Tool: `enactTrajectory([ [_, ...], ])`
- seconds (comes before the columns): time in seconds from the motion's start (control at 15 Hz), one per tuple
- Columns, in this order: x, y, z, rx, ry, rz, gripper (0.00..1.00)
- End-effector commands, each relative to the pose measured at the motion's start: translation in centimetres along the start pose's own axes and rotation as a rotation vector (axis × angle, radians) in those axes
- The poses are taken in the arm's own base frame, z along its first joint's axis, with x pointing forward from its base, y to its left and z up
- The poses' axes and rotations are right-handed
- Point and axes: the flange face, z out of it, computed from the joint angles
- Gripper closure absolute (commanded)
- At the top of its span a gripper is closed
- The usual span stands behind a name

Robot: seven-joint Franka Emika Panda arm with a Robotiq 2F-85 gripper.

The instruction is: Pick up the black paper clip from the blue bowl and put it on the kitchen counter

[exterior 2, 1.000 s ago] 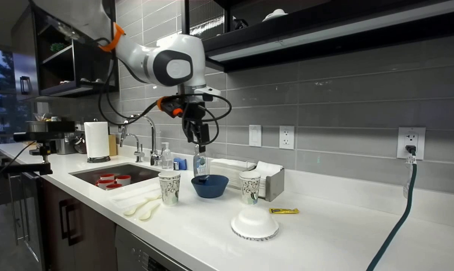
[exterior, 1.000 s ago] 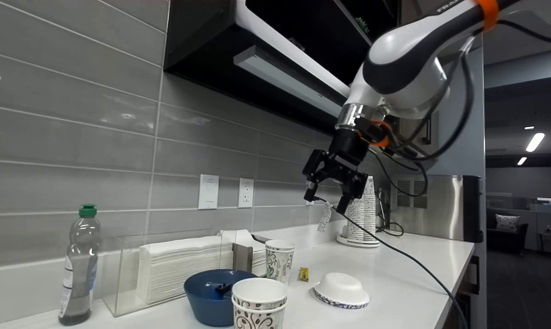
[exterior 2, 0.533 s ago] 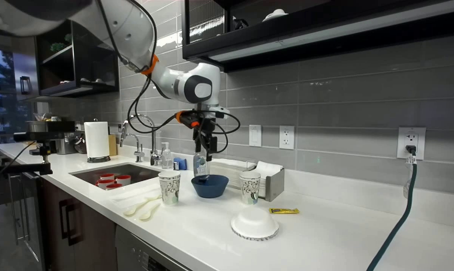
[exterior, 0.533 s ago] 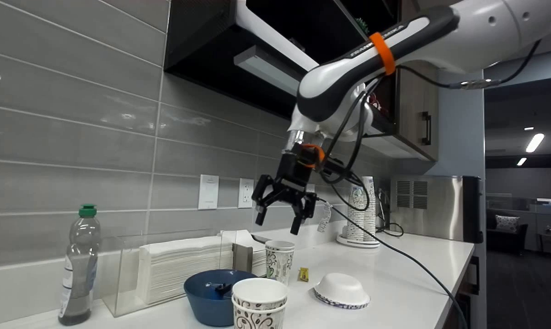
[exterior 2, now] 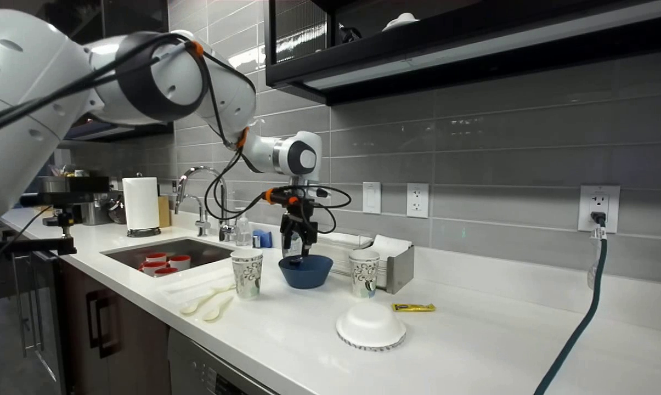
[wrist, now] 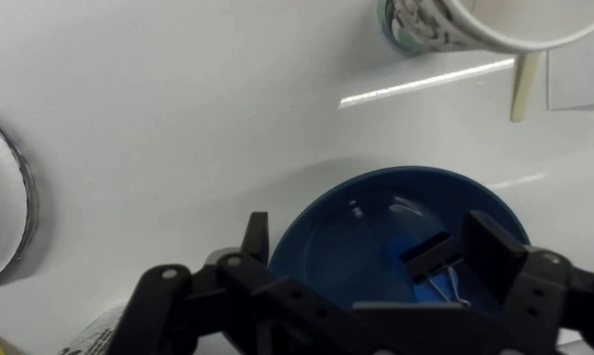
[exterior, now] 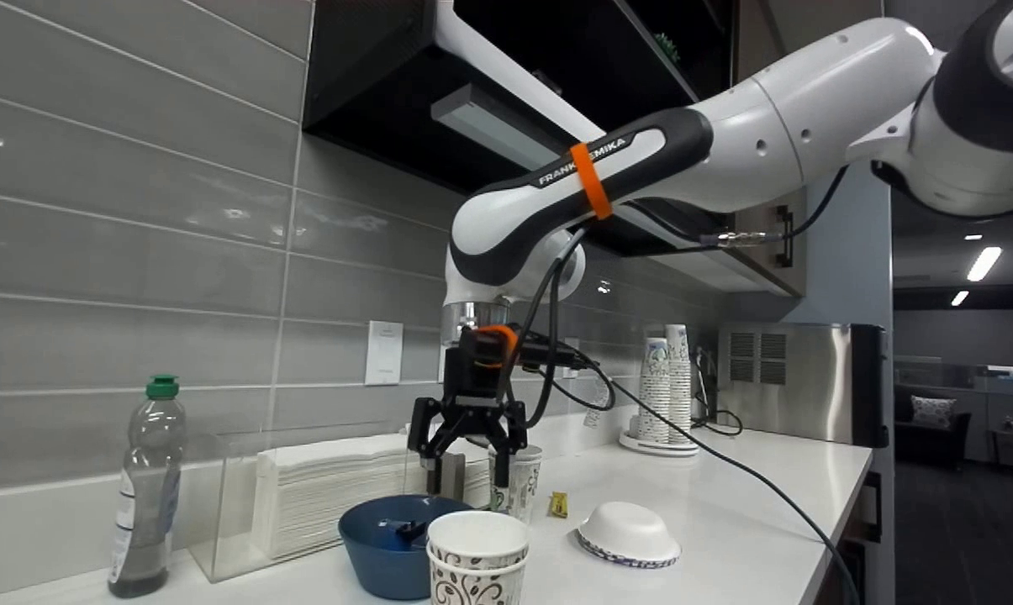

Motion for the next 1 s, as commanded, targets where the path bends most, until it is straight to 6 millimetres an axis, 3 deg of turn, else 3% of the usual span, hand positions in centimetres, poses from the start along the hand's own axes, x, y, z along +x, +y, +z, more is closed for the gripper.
enactTrajectory([
  [0.0,3.1,-1.8,-0.4,-0.063,0.020,-0.053,0.00],
  [0.13,3.4,-2.5,-0.5,-0.061,-0.023,-0.125,0.00],
  [0.2,2.4,-1.5,0.0,-0.040,-0.006,-0.071,0.00],
  [0.53,2.6,-1.7,0.2,-0.042,-0.011,-0.075,0.00],
  [0.93,4.4,-4.5,2.5,-0.069,0.042,-0.234,0.00],
])
